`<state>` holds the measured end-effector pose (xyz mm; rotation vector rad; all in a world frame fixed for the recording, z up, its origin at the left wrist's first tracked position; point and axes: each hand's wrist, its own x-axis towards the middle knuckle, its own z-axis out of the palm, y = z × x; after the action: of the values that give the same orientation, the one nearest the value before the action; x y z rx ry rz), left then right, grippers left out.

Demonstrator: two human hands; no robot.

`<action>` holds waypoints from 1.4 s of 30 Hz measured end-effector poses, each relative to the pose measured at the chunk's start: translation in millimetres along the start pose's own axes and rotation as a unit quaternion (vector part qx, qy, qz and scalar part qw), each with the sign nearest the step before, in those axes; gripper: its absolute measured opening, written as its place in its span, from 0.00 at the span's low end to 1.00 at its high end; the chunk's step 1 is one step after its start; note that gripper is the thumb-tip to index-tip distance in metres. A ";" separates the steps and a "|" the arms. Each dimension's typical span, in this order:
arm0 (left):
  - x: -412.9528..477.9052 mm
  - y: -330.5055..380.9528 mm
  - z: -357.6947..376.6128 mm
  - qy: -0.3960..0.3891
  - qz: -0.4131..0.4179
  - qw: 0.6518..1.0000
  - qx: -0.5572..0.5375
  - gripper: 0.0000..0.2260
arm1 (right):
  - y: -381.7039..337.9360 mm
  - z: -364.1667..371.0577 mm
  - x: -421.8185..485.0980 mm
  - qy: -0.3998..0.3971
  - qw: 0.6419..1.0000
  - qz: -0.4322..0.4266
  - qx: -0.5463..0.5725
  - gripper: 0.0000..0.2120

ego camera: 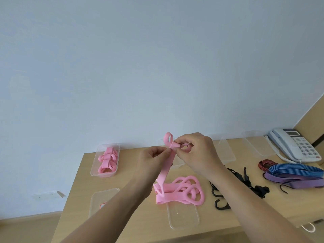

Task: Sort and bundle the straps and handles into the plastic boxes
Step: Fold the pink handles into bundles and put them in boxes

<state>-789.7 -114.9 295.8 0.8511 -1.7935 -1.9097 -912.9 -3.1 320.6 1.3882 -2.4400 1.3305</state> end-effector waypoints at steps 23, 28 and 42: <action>-1.4 -1.5 -3.4 -0.021 0.022 0.997 -0.073 0.21 | -9.2 -2.6 -8.4 0.016 0.999 -0.050 -0.003 0.08; -2.5 -2.6 -1.0 -0.019 0.040 0.998 -0.048 0.21 | -12.4 -8.5 -5.8 -0.100 0.994 0.044 0.020 0.08; -7.3 -2.7 3.6 0.011 0.009 1.000 -0.024 0.18 | -9.0 -8.9 -12.4 -0.020 0.990 0.078 0.114 0.06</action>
<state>-786.3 -107.1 294.3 0.8351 -1.7288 -1.9169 -902.2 9.4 327.1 1.3018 -2.5349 1.6786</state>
